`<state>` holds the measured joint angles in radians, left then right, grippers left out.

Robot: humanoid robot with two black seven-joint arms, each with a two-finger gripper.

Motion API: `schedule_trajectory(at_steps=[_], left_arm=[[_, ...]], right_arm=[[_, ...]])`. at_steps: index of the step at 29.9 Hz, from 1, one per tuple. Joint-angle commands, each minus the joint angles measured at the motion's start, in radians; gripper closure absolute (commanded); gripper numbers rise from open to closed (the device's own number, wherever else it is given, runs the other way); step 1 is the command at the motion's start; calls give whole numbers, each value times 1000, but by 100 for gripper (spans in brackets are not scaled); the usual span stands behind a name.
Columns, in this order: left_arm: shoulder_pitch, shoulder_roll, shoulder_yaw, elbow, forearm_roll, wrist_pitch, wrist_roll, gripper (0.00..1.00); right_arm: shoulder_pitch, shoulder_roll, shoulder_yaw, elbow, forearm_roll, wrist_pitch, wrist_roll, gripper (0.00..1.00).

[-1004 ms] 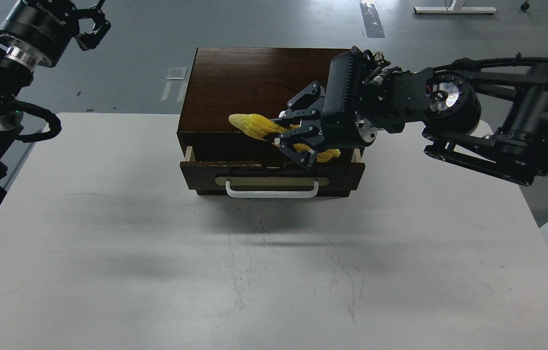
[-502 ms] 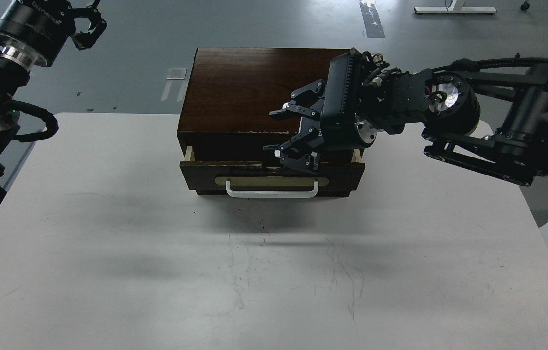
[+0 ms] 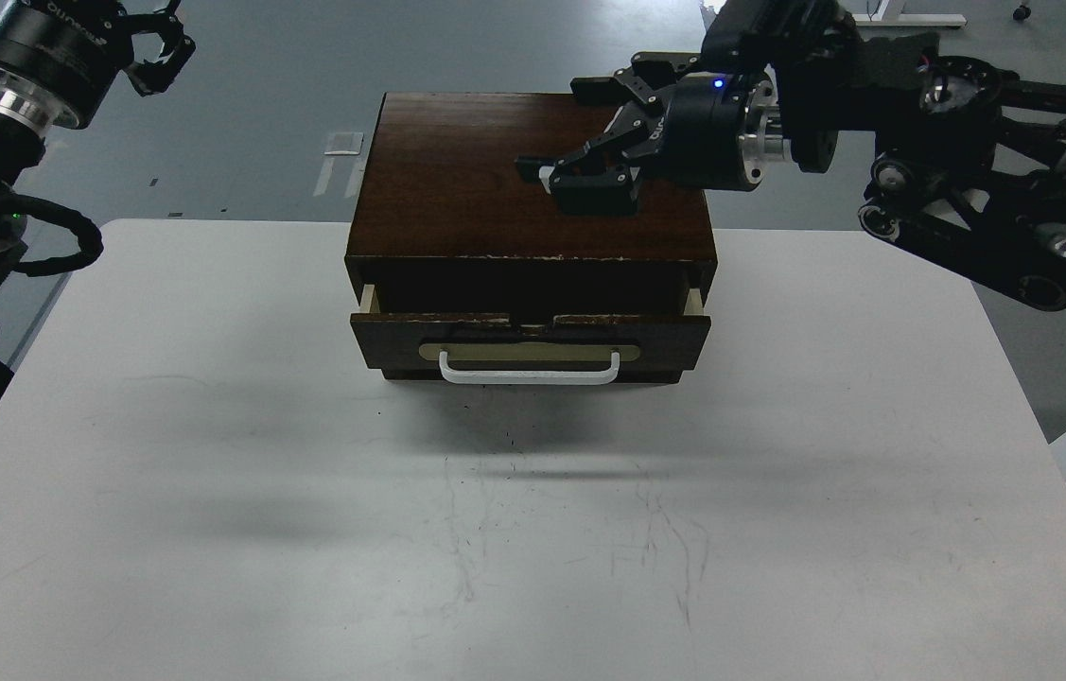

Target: Put corn in drawer with both arms

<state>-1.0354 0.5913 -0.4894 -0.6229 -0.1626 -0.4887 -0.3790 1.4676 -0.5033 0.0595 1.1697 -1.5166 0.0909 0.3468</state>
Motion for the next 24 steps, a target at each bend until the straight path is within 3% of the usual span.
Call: schedule_trajectory(at_steps=[1,5,11,20,24], left_arm=[[2,-5,2,3,2,0,0,2],[18,-16,5,3,2,0,0,2],[40,-57,2,3,2,0,2,2],[46,-77,-1,5,-11,0,8,2],[67,-91,-1,5,-44,0,11,2]], right_arm=[[-1,-41,39,-53,231,-7,-2,0],[-19,-110,71,-94,572,-5,1,0],[-58,-115,86,-215,947,-8,5,0],[-306,-107,304,-400,1466,20,1,0],[-442,-101,408,-433,1657,101,1,0]])
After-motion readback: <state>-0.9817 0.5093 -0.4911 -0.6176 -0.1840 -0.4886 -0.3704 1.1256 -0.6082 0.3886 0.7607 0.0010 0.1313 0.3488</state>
